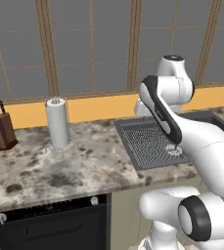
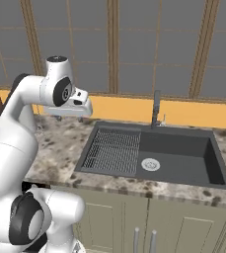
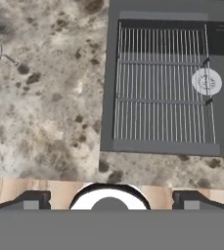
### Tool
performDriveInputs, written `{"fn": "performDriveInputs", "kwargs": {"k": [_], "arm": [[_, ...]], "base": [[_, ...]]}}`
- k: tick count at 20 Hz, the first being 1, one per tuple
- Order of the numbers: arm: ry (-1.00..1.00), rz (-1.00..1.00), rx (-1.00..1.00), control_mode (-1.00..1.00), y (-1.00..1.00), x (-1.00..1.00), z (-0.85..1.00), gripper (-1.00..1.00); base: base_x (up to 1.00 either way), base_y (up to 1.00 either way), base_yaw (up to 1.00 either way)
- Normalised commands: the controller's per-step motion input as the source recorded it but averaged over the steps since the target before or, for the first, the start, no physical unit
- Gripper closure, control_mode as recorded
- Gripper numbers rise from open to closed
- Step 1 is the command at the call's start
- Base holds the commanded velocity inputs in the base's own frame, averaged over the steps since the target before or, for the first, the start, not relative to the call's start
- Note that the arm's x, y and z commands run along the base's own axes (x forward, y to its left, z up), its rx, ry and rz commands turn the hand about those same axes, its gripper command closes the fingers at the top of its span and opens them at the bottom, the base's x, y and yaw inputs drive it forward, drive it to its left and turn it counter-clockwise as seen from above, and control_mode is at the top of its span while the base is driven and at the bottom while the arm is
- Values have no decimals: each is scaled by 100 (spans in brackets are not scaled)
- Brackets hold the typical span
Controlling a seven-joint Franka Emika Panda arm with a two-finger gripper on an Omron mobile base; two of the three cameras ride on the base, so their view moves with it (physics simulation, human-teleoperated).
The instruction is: Close all open cabinet doors.
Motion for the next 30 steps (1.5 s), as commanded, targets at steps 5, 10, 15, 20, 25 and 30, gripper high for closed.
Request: {"fn": "performDriveInputs", "kwargs": {"k": [5, 10, 15, 20, 25, 30], "arm": [[0, 0, 0, 100, 0, 0, 0, -100], [0, 0, 0, 100, 0, 0, 0, -100], [0, 0, 0, 100, 0, 0, 0, -100], [0, 0, 0, 100, 0, 0, 0, -100], [0, 0, 0, 100, 0, 0, 0, -100], [0, 0, 0, 100, 0, 0, 0, -100]], "base": [[-8, 4, -59], [-9, 4, -74], [-17, 2, -74], [-7, 2, -80], [-1, 0, -83], [4, -1, -75]]}}
